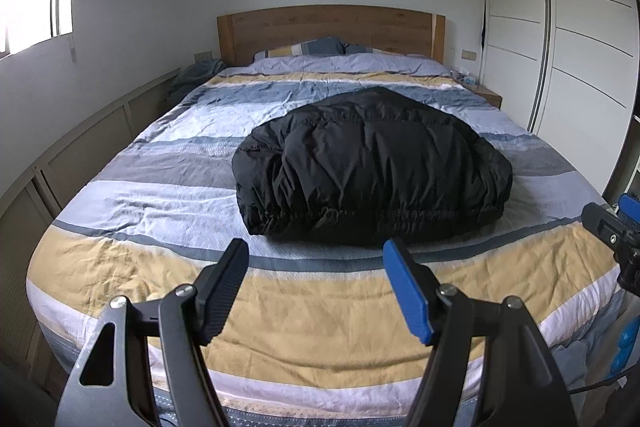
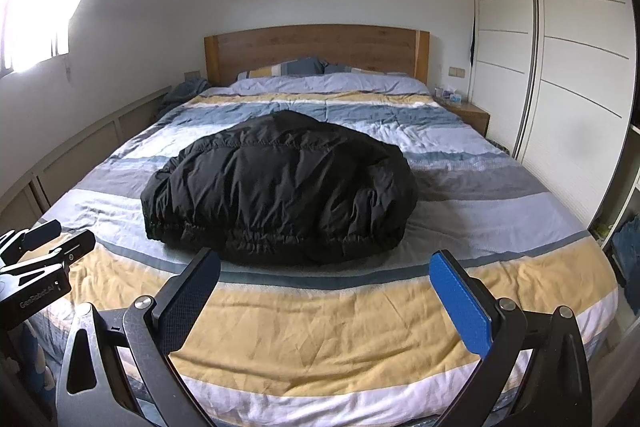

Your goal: Fold large clothes

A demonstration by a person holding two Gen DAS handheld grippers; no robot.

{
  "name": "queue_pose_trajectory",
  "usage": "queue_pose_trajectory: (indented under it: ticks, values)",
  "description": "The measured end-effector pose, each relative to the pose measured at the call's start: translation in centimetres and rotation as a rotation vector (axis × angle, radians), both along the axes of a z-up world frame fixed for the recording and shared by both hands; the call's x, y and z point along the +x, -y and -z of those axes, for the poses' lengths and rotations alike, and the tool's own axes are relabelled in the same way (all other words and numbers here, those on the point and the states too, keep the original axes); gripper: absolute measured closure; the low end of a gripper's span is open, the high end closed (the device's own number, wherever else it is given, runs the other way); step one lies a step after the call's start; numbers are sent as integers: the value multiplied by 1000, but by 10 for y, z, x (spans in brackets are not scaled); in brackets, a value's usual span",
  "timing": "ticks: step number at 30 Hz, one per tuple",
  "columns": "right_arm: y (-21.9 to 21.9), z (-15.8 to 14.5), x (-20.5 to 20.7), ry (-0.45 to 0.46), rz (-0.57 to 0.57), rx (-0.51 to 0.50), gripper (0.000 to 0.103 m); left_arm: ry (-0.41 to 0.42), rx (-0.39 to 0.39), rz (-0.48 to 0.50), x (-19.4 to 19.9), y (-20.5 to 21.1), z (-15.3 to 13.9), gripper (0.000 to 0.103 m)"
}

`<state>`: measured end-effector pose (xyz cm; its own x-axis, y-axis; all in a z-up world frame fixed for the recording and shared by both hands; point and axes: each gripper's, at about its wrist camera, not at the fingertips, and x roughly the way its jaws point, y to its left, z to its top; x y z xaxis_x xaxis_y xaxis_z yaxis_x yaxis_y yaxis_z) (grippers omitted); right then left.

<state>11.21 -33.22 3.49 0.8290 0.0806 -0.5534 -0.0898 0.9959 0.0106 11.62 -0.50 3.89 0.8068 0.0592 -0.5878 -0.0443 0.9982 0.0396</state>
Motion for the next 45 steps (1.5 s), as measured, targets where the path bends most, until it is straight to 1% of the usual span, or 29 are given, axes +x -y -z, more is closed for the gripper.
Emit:
queue_pose_trajectory:
  ticks: [12,25,31,45]
  values:
    - [1,23,21,-62,12,4,0,-54,-14,2,18,-7,22,35]
    - [-1,40,36,-111,11,1,0,-83,-18,7,29,-10,32,35]
    - [-4,44,38,-121,11,-4,0,-85,-23,8,30,-11,33,35]
    - [-1,44,37,-114,26,-3,0,-84,-21,7,30,-11,33,35]
